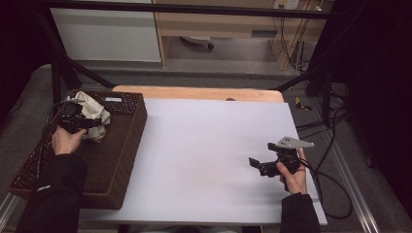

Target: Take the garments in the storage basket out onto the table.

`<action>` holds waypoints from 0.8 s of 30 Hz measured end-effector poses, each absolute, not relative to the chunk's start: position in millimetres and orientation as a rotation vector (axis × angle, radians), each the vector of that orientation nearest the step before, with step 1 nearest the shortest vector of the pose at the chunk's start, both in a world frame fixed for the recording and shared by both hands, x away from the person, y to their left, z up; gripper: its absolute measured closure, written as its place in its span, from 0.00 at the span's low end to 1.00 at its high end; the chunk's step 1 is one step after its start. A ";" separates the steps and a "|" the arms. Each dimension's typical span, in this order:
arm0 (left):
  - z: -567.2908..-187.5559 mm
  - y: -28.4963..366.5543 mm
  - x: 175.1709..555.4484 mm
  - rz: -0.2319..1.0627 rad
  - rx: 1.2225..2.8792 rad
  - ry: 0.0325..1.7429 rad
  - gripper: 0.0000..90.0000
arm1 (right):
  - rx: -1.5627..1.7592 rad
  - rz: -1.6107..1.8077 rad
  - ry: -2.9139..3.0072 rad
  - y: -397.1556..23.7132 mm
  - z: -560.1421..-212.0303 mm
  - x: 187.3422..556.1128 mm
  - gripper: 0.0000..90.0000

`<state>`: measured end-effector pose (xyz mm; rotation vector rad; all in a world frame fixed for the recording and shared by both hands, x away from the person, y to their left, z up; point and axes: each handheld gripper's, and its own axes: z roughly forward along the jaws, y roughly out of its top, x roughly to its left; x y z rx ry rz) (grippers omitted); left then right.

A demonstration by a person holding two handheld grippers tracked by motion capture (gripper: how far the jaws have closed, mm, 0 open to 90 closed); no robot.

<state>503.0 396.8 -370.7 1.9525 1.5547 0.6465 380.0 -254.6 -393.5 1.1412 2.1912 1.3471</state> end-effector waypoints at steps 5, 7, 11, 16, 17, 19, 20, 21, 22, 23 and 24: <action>-373.8 399.3 504.1 0.655 1.958 1.579 0.46 | 1.140 1.347 2.186 -255.3 -393.1 380.1 0.01; -375.4 399.0 504.5 0.655 1.969 1.586 0.51 | 1.141 1.349 2.185 -255.4 -393.0 380.1 0.01; -374.7 399.7 504.2 0.656 1.961 1.580 0.61 | 1.141 1.350 2.186 -255.1 -393.1 380.0 0.01; -374.1 398.8 504.0 0.668 1.967 1.580 0.68 | 1.140 1.349 2.185 -255.1 -393.1 380.1 0.01; -373.8 398.7 503.9 0.667 1.966 1.582 0.70 | 1.139 1.349 2.186 -255.0 -393.2 380.2 0.01; -373.4 398.5 503.6 0.667 1.970 1.583 0.73 | 1.139 1.348 2.188 -254.8 -393.3 380.2 0.01; -373.2 398.4 503.5 0.669 1.972 1.586 0.76 | 1.139 1.349 2.189 -254.8 -393.4 380.2 0.01; -372.9 398.3 503.4 0.666 1.973 1.588 0.77 | 1.139 1.349 2.189 -254.7 -393.3 380.2 0.01; -372.3 398.2 503.2 0.661 1.972 1.590 0.80 | 1.139 1.349 2.189 -254.8 -393.3 380.2 0.01; -371.9 398.1 503.1 0.659 1.974 1.590 0.82 | 1.137 1.348 2.188 -255.0 -393.2 380.2 0.01; -371.6 397.8 503.0 0.662 1.975 1.590 0.84 | 1.138 1.350 2.185 -255.0 -393.1 380.1 0.01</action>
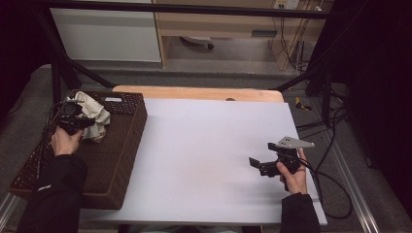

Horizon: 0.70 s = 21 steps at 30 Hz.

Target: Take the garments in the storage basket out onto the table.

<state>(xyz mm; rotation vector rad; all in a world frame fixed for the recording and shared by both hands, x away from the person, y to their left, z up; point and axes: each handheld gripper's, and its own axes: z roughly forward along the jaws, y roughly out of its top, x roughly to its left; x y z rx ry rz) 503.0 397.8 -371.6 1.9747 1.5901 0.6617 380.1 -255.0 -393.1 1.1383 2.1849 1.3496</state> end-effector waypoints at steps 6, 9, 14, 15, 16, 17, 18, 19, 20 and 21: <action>-368.0 397.1 501.2 0.666 1.966 1.584 0.91 | 1.138 1.352 2.184 -255.1 -393.0 379.9 0.01; -366.6 396.0 500.2 0.670 1.970 1.579 0.93 | 1.139 1.353 2.184 -255.0 -393.0 379.8 0.01; -363.3 395.0 497.3 0.678 1.960 1.565 0.95 | 1.139 1.355 2.184 -255.2 -392.7 379.5 0.01; -362.7 394.8 496.8 0.678 1.960 1.563 0.95 | 1.139 1.354 2.184 -255.2 -392.7 379.5 0.01; -362.3 394.6 496.3 0.681 1.957 1.562 0.95 | 1.139 1.354 2.184 -255.3 -392.6 379.5 0.01; -361.4 394.6 495.4 0.684 1.952 1.559 0.95 | 1.139 1.355 2.184 -255.3 -392.6 379.5 0.01; -360.7 394.7 494.8 0.684 1.946 1.558 0.95 | 1.139 1.353 2.184 -255.3 -392.6 379.5 0.01; -359.5 395.0 493.7 0.681 1.940 1.555 0.95 | 1.139 1.353 2.184 -255.3 -392.5 379.4 0.01; -358.6 395.1 492.8 0.682 1.937 1.553 0.95 | 1.139 1.353 2.184 -255.4 -392.5 379.4 0.01; -357.8 394.9 491.7 0.690 1.942 1.548 0.95 | 1.137 1.354 2.184 -255.5 -392.5 379.5 0.01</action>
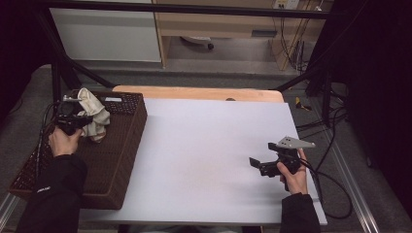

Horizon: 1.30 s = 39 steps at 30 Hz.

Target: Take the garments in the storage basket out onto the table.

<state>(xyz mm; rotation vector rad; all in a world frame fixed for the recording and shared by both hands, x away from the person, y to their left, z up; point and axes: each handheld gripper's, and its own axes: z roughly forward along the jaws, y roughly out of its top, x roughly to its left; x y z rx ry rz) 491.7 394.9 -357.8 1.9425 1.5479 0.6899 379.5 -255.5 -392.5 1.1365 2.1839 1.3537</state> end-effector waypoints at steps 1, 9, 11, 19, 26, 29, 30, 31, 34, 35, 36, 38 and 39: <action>-357.3 394.5 490.9 0.692 1.942 1.546 0.95 | 1.137 1.353 2.184 -255.5 -392.5 379.4 0.01; -348.3 392.1 481.8 0.673 1.910 1.512 0.96 | 1.137 1.357 2.182 -255.6 -392.2 379.2 0.01; -345.5 391.5 479.2 0.683 1.905 1.515 0.96 | 1.136 1.356 2.183 -255.4 -392.4 379.2 0.01; -337.2 389.2 470.6 0.689 1.905 1.486 0.96 | 1.135 1.353 2.184 -255.3 -392.5 379.2 0.01; -330.7 386.4 466.6 0.680 1.920 1.464 0.96 | 1.134 1.348 2.189 -254.9 -393.1 380.0 0.01; -327.3 385.8 463.1 0.675 1.923 1.451 0.96 | 1.137 1.352 2.187 -255.1 -392.7 379.6 0.01; -326.0 385.8 461.8 0.672 1.922 1.444 0.96 | 1.135 1.353 2.186 -255.2 -392.6 379.6 0.01; -324.8 385.7 460.6 0.671 1.920 1.439 0.96 | 1.136 1.355 2.184 -255.1 -392.6 379.6 0.01; -320.7 385.8 457.2 0.667 1.916 1.428 0.96 | 1.135 1.355 2.184 -255.0 -392.6 379.5 0.01; -319.6 386.0 456.6 0.663 1.914 1.426 0.96 | 1.135 1.354 2.184 -255.0 -392.6 379.5 0.01; -318.0 386.1 455.6 0.662 1.912 1.422 0.96 | 1.136 1.352 2.186 -254.9 -392.5 379.4 0.01; -314.1 386.3 453.2 0.655 1.905 1.411 0.96 | 1.134 1.352 2.188 -254.7 -392.5 379.4 0.01; -312.3 386.5 452.0 0.649 1.902 1.404 0.96 | 1.134 1.352 2.187 -254.7 -392.5 379.4 0.01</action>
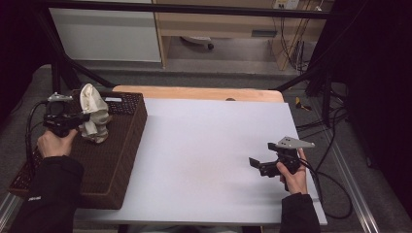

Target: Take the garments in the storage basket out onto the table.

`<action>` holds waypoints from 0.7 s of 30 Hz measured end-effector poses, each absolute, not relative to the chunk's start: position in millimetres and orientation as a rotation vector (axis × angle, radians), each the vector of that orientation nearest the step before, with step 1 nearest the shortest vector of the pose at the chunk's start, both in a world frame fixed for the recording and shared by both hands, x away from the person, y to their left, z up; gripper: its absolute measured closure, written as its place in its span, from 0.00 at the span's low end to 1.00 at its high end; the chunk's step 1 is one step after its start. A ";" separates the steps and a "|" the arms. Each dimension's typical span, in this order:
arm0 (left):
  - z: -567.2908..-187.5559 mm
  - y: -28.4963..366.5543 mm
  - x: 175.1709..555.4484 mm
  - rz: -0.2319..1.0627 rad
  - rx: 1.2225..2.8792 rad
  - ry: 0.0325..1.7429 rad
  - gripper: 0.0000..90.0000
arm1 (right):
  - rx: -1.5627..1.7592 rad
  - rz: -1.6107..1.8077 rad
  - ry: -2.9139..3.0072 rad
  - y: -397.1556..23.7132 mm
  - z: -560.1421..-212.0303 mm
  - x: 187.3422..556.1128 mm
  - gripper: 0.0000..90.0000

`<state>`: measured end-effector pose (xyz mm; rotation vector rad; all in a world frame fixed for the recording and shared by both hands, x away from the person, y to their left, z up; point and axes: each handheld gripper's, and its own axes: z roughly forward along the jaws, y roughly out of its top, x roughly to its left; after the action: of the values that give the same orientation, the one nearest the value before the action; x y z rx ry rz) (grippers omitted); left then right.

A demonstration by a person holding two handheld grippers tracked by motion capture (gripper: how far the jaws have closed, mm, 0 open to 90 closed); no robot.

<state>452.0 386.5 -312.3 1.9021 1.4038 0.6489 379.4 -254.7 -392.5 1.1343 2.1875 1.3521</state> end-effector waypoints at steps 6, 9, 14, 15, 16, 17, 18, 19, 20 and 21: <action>-303.1 385.4 446.5 0.651 1.907 1.376 0.96 | 1.134 1.348 2.190 -254.3 -392.7 379.4 0.01; -298.5 385.6 444.0 0.649 1.908 1.364 0.96 | 1.136 1.349 2.190 -254.2 -392.4 379.2 0.01; -290.1 384.6 438.5 0.658 1.922 1.336 0.96 | 1.135 1.347 2.190 -254.2 -392.5 379.2 0.01; -288.5 384.5 437.5 0.659 1.921 1.331 0.96 | 1.134 1.346 2.191 -254.2 -392.5 379.2 0.01; -286.7 384.5 436.5 0.658 1.922 1.327 0.96 | 1.134 1.348 2.190 -254.2 -392.4 379.2 0.01; -285.1 384.5 435.4 0.662 1.923 1.322 0.96 | 1.135 1.349 2.190 -254.2 -392.4 379.2 0.01; -283.7 384.7 434.6 0.662 1.927 1.320 0.96 | 1.134 1.347 2.190 -254.1 -392.4 379.2 0.01; -281.5 384.7 433.3 0.659 1.926 1.315 0.96 | 1.131 1.346 2.190 -254.2 -392.5 379.3 0.01; -280.2 384.7 432.4 0.661 1.928 1.311 0.96 | 1.132 1.345 2.191 -254.2 -392.6 379.4 0.01; -278.1 384.5 430.8 0.662 1.928 1.305 0.96 | 1.132 1.345 2.191 -254.1 -392.6 379.4 0.01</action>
<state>430.8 384.5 -278.1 1.9275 1.3051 0.6620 379.4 -254.1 -392.6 1.1320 2.1906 1.3454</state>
